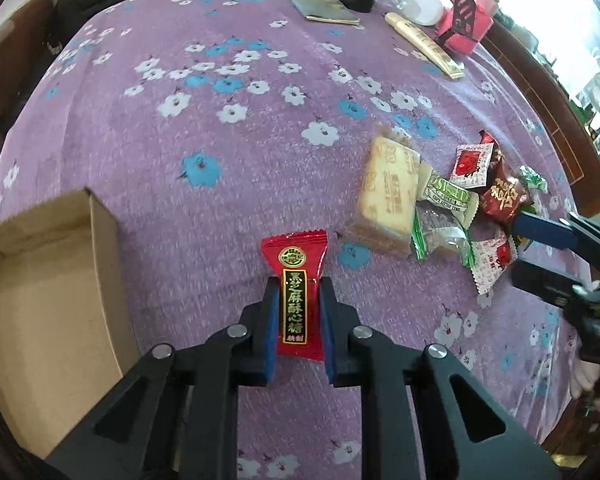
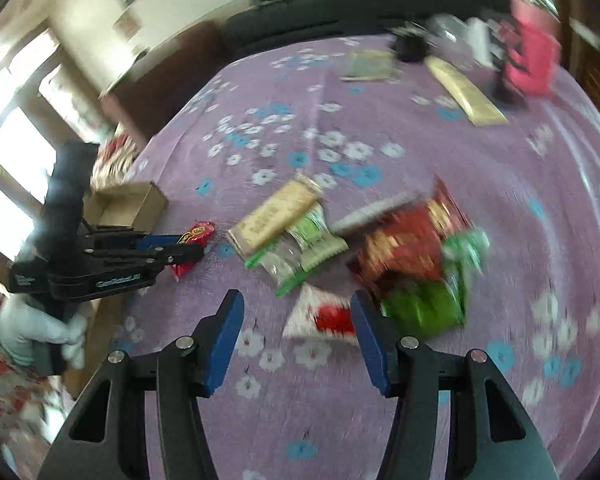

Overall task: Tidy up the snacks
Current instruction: 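Grasp a red candy packet with the left tool while the right tool grasps a red-and-white packet, then drop both packets into the cardboard tray by opening both tools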

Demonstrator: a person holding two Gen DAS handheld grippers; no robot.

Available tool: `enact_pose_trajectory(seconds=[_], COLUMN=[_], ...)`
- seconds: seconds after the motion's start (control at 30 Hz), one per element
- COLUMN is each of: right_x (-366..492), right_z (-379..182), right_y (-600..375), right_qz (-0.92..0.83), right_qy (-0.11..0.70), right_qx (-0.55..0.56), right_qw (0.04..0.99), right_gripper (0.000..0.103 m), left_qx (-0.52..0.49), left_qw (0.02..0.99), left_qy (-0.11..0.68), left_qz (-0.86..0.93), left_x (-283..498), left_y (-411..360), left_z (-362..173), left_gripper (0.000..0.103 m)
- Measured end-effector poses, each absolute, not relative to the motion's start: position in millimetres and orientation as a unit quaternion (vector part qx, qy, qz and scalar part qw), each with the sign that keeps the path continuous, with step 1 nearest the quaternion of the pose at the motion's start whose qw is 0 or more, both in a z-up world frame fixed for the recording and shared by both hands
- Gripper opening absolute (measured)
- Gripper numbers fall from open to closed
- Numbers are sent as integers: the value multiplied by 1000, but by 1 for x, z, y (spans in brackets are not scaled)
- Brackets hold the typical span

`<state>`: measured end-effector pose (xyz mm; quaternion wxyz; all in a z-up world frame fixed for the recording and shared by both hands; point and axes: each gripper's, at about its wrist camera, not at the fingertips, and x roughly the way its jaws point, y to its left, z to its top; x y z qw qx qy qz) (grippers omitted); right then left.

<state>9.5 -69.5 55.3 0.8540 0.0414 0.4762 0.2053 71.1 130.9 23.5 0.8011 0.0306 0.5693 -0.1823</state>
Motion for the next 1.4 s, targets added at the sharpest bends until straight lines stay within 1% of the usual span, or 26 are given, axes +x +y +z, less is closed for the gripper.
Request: enact_pose_trajectory(seconds=[0.07, 0.2, 0.37, 0.5, 0.53, 0.57, 0.6, 0.63, 0.67, 0.7, 0.8, 0.97, 1.13, 1.27, 1.4], right_x=[18, 22, 5, 0, 0, 0, 1, 1, 1, 1, -6, -22, -31, -32, -30], right_z=[46, 31, 24, 22, 22, 22, 22, 21, 21, 21, 26, 49, 77, 92, 91], right_y=[-62, -55, -46, -49, -49, -50, -53, -55, -59, -62, -66, -61, -12, 53, 117], right_qz=[215, 250, 276, 272, 269, 260, 247, 240, 236, 232, 221, 222, 270, 326, 356], right_qy=[486, 512, 526, 529, 529, 528, 528, 528, 530, 533, 535, 525, 510, 502, 501], right_qx=[1, -34, -65, -61, -59, -60, -61, -57, -44, -32, -15, 27, 51, 67, 68], right_qw=[847, 821, 802, 802, 803, 806, 811, 813, 813, 813, 816, 821, 815, 798, 786], right_gripper=[55, 55, 55, 55, 53, 49, 36, 27, 27, 21, 20, 20, 19, 19, 19], left_qx=[21, 10, 7, 8, 11, 11, 8, 1, -11, -20, -41, -98, -121, -135, -142], left_qw=[800, 798, 800, 805, 806, 807, 808, 807, 806, 807, 813, 826, 844, 847, 840], left_qy=[571, 573, 571, 567, 565, 564, 563, 563, 564, 561, 549, 523, 506, 510, 524], left_qz=[-183, -186, -183, -178, -176, -174, -174, -177, -182, -185, -189, -187, -131, -63, -19], left_x=[68, 59, 51, 54, 54, 53, 53, 52, 51, 49, 40, 19, -6, -13, -20], left_y=[132, 129, 124, 122, 120, 120, 120, 121, 123, 126, 137, 174, 240, 303, 355], left_z=[23, 24, 22, 23, 23, 23, 23, 23, 24, 27, 40, 72, 93, 84, 65], left_gripper=[20, 20, 20, 20, 20, 20, 20, 20, 20, 19, 19, 19, 20, 20, 20])
